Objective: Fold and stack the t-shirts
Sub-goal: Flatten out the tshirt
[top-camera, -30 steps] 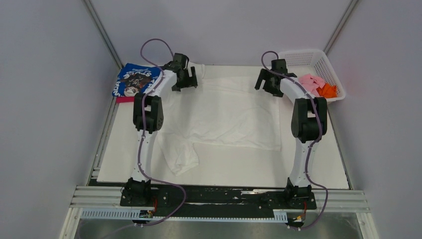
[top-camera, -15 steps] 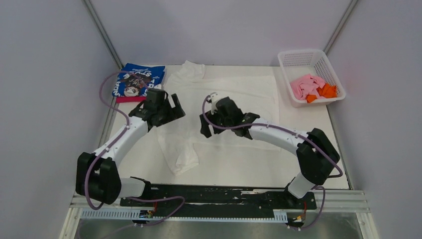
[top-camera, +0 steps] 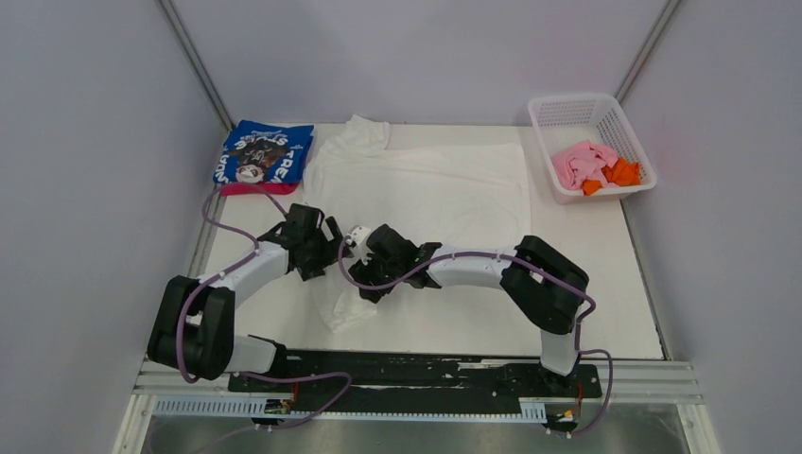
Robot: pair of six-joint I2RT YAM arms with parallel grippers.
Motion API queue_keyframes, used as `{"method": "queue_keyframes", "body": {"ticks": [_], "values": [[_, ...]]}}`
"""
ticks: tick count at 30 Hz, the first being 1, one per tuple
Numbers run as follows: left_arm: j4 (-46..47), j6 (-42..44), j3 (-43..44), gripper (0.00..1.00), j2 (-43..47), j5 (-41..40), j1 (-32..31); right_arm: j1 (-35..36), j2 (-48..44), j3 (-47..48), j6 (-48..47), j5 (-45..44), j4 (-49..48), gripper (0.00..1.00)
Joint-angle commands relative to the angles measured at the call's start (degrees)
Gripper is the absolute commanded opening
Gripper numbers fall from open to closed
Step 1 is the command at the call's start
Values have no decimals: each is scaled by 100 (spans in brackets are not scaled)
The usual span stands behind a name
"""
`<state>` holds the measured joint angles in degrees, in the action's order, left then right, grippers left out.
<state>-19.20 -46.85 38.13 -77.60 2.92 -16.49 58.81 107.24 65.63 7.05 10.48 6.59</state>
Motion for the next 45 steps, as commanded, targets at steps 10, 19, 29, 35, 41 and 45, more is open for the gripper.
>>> {"method": "queue_keyframes", "body": {"ticks": [10, 19, 29, 35, 41, 45], "values": [[-302, -304, -391, 100, 129, -646, 16, 424, 207, 61, -238, -1645, 381, 51], [-707, -126, -239, 100, 271, -1207, 19, 448, -494, -812, 391, -2360, 930, 37], [-697, 123, -21, 100, 167, -1112, 23, 439, -1573, -1618, 1350, -2447, 1407, 25], [-785, 380, 58, 100, 568, -598, 5, 197, -2399, -1868, 1728, -2378, 1433, 30], [-1747, 410, 510, 100, 1277, -742, -463, -959, -3586, -2030, 2284, -2220, 1330, 42], [-2805, 37, 734, 100, 1633, -1080, -857, -2254, -4501, -2475, 2936, -2150, 1380, 52]]}}
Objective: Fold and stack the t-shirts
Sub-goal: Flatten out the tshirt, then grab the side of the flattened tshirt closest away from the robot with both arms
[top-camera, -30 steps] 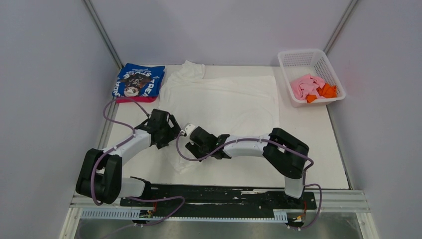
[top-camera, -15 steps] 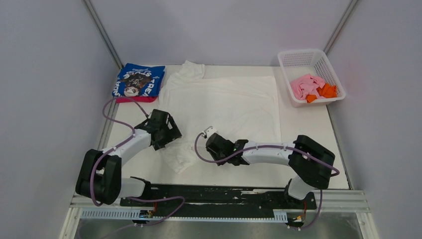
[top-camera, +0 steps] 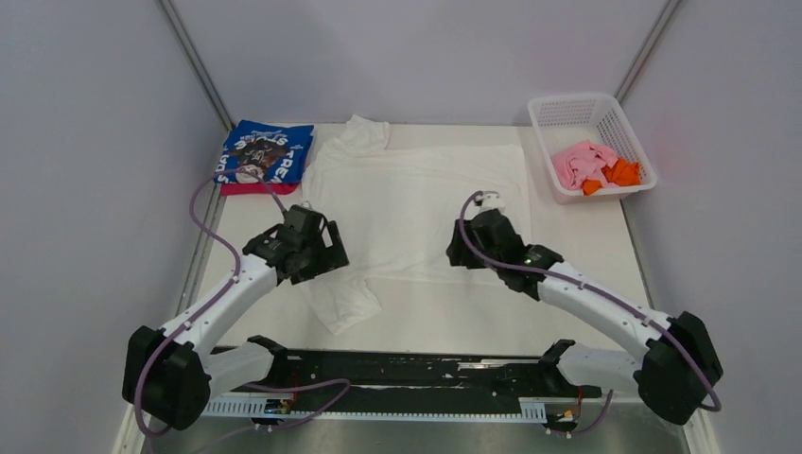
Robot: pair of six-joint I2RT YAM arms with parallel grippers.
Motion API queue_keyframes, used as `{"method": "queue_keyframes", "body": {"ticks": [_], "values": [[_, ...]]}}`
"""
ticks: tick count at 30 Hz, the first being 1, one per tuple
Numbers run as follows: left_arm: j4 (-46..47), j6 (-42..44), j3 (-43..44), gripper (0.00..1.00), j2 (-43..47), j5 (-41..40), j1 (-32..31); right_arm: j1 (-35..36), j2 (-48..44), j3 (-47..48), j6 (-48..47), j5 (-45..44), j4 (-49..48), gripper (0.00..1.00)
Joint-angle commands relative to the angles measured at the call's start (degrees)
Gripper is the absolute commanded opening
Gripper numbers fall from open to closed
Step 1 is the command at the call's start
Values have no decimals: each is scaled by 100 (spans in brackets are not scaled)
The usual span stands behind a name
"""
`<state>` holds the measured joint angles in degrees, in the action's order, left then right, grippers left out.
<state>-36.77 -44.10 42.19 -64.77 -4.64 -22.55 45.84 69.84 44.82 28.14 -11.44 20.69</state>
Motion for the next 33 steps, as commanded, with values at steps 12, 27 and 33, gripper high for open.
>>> {"method": "queue_keyframes", "body": {"ticks": [12, 27, 33], "values": [[-2218, -2019, -785, 75, 1156, 102, -1241, -3374, -2374, -1586, 1379, 370, 221, 92], [-530, -1963, -1444, 51, 207, 583, -1270, -3669, -1973, -1718, 1277, 683, 217, 92], [-634, -1963, -1394, 7, 47, 518, -1273, -3688, -2172, -1800, 1359, 631, 311, 90]]}}
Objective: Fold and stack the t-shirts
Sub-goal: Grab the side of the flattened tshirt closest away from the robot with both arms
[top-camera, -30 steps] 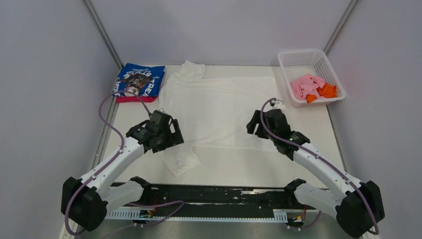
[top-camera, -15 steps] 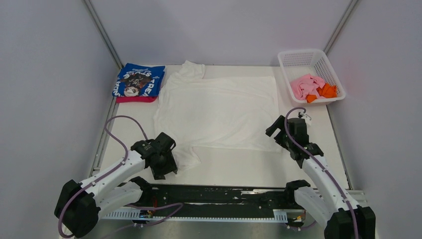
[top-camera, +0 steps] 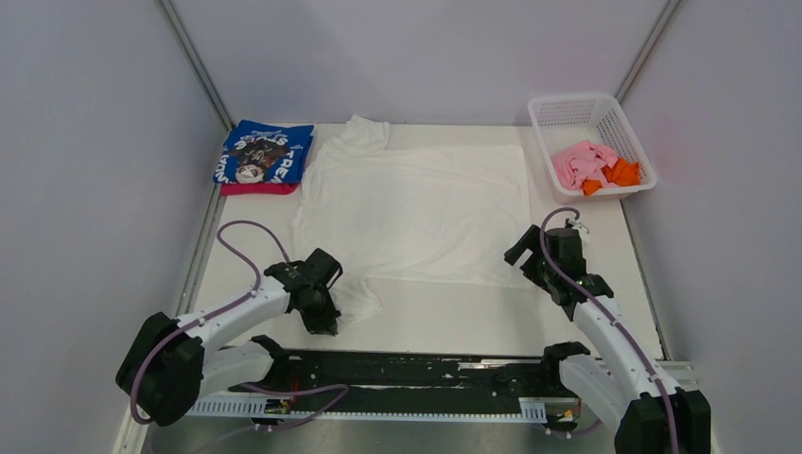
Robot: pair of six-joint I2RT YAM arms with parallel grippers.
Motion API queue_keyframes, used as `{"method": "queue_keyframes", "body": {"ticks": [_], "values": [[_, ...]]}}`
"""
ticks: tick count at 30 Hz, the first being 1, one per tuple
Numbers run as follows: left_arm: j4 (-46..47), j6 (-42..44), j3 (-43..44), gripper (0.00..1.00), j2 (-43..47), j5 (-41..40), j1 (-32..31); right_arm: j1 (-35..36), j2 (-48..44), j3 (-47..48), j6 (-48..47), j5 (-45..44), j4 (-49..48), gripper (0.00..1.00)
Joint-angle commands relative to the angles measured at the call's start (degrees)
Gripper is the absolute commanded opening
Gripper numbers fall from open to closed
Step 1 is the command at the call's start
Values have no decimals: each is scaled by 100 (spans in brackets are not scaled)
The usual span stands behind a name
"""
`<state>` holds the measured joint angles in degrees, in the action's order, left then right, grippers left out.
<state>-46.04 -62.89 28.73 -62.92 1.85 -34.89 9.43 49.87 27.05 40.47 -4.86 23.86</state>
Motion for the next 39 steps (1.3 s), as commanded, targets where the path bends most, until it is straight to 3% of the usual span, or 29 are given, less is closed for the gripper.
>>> {"method": "queue_keyframes", "body": {"ticks": [1, 11, 16, 32, 35, 39], "values": [[233, -87, -16, 3, -126, -114, -37, -51, -197, -24, 165, -59, 92, 90], [-1843, -592, 490, 0, 1055, -753, -37, -444, -451, -181, 698, -147, 865, 78], [-1483, -548, 193, 0, 1642, -439, -37, -457, -311, -307, 883, -31, 862, 69], [-780, -107, 350, 0, 1921, -119, -41, -463, 301, -550, 974, -493, 211, 50], [-537, -32, 372, 0, 1877, -21, -38, -461, 500, -595, 956, -574, -3, 44], [-198, 159, 542, 0, 1722, -73, -33, -461, 635, -622, 875, -476, -380, 28]]}}
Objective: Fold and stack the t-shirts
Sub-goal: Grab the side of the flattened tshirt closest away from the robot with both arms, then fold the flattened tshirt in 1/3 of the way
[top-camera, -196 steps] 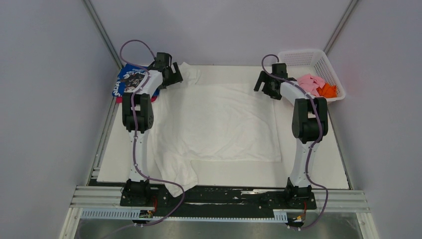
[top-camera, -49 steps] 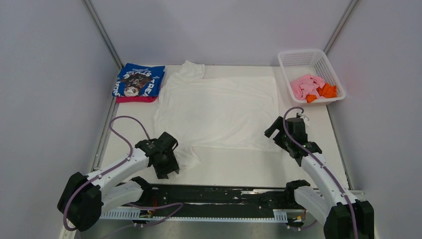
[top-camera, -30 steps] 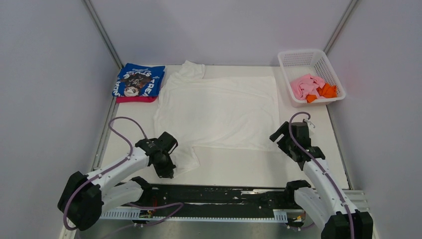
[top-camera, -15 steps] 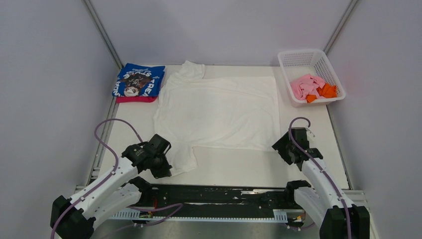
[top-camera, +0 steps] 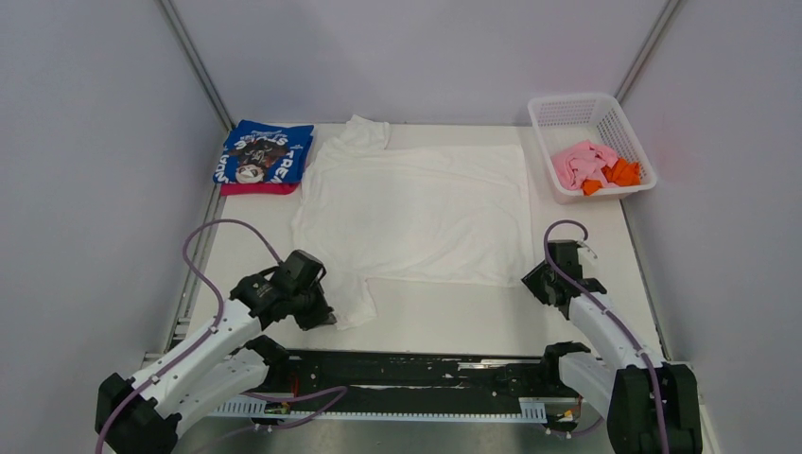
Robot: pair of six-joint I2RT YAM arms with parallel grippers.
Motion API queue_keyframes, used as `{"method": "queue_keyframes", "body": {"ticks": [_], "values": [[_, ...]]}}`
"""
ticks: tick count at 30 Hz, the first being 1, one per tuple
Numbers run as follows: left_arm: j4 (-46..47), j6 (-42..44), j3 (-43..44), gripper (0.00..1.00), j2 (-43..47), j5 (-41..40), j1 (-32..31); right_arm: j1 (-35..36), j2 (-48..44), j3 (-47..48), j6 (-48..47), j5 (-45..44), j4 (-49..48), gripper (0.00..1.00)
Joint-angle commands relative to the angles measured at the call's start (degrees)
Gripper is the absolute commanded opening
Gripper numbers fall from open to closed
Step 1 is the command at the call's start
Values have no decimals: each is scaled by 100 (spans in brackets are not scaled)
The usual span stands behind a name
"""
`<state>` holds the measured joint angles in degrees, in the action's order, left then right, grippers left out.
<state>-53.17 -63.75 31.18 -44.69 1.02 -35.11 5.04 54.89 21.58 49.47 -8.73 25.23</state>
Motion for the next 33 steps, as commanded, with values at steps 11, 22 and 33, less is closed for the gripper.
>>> {"method": "queue_keyframes", "body": {"ticks": [11, 22, 33], "values": [[1868, 1572, 1594, 0, -2005, 454, 613, -25, 203, 573, -703, 303, -518, 5], [2207, 2091, 3646, 0, -4273, 745, 1436, -95, 1086, 1741, -959, 437, -528, 2], [2480, 2469, 4679, 0, -4782, 778, 2275, -450, 1754, 2682, -1266, 592, -332, 1]]}}
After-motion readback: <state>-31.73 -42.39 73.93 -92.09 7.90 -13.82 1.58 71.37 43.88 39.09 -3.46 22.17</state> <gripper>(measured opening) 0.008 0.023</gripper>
